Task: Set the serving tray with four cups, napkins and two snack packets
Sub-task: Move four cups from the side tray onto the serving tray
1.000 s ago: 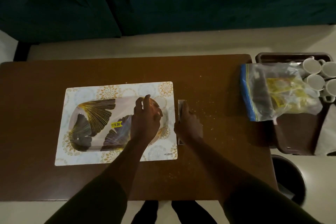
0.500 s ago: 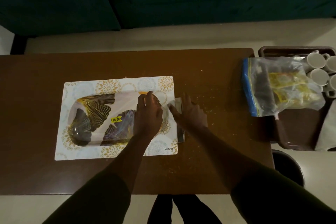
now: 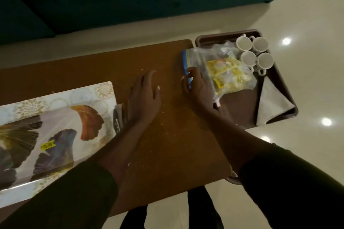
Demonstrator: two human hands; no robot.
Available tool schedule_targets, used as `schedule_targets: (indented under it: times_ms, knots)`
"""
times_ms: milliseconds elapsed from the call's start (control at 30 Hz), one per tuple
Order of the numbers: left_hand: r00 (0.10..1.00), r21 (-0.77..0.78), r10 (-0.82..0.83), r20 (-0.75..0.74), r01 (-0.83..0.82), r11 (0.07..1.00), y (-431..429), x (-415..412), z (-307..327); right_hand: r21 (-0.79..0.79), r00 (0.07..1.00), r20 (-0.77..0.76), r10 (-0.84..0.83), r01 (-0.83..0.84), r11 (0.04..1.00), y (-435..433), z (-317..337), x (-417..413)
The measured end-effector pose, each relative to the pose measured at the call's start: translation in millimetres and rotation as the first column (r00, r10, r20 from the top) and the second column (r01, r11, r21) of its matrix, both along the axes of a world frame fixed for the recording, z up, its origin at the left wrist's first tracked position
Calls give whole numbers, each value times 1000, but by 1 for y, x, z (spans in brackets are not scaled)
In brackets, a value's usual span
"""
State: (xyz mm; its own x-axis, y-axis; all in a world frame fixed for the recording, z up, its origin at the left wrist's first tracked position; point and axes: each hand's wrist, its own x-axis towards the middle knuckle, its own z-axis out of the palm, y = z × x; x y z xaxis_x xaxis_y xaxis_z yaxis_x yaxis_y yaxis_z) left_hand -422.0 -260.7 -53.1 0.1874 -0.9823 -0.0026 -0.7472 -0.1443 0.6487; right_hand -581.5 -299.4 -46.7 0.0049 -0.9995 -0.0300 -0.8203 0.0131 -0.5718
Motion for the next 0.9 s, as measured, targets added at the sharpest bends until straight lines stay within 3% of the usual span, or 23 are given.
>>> schedule_targets:
  times_ms: [233, 400, 533, 667, 900]
  knots:
    - [983, -31, -99, -156, 95, 995, -44, -114, -2, -145, 990, 67, -121, 129, 981, -28, 9, -114]
    - [970, -156, -213, -117, 194, 968, -84, -213, 35, -201, 972, 42, -231, 234, 951, -63, 31, -224]
    - [960, -140, -261, -104, 246, 959, -114, -277, 41, -54, 957, -11, -291, 290, 956, -88, 23, -290]
    - [979, -3, -200, -44, 200, 980, -135, -312, 20, 140, 971, -90, -222, 233, 962, -104, 10, -321]
    - [994, 92, -106, 22, 104, 990, -142, -329, -14, 205, 994, -102, -30, 51, 977, -122, -8, -320]
